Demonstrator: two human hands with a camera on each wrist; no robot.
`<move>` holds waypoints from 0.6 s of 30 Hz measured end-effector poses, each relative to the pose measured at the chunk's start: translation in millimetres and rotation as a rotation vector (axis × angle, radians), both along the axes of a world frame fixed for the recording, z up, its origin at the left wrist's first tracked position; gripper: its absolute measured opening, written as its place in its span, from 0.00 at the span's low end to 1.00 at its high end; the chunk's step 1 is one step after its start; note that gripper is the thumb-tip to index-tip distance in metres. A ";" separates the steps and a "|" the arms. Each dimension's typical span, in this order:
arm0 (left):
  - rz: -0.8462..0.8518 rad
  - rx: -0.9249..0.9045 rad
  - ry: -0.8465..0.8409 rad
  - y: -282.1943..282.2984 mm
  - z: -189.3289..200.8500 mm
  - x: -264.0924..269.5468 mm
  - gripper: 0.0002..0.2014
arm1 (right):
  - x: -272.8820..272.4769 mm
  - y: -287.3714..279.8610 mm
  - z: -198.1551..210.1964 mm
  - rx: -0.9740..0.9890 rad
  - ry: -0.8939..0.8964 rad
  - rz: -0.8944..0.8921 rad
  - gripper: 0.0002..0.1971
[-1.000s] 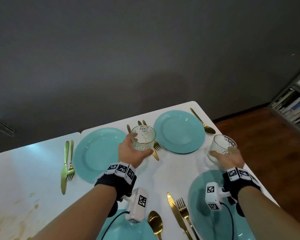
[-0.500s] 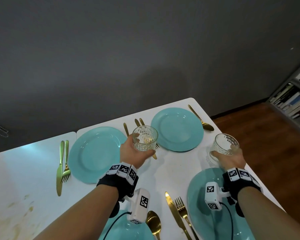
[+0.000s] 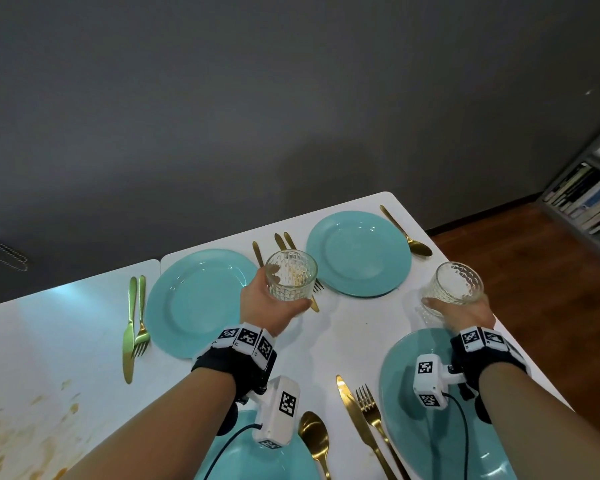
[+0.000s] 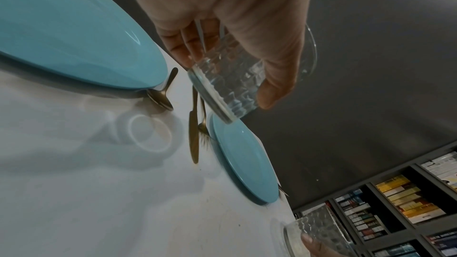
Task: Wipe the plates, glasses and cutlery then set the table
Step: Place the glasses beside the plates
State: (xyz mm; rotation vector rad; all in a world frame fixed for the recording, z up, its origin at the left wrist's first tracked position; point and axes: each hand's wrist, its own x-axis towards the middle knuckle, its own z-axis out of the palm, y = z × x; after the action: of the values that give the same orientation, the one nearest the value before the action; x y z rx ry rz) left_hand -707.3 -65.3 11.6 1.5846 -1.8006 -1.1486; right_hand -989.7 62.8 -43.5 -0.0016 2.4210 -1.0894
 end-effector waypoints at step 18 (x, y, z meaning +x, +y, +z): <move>-0.074 0.020 0.063 34.0 7.1 7.6 0.35 | 82.5 19.5 50.6 -0.139 0.195 0.045 0.39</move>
State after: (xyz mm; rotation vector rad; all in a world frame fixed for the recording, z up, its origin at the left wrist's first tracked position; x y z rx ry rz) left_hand -699.7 -31.3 18.7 1.4875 -1.8261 -1.2402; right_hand -907.1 82.2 7.1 -0.2168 2.4947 -1.2873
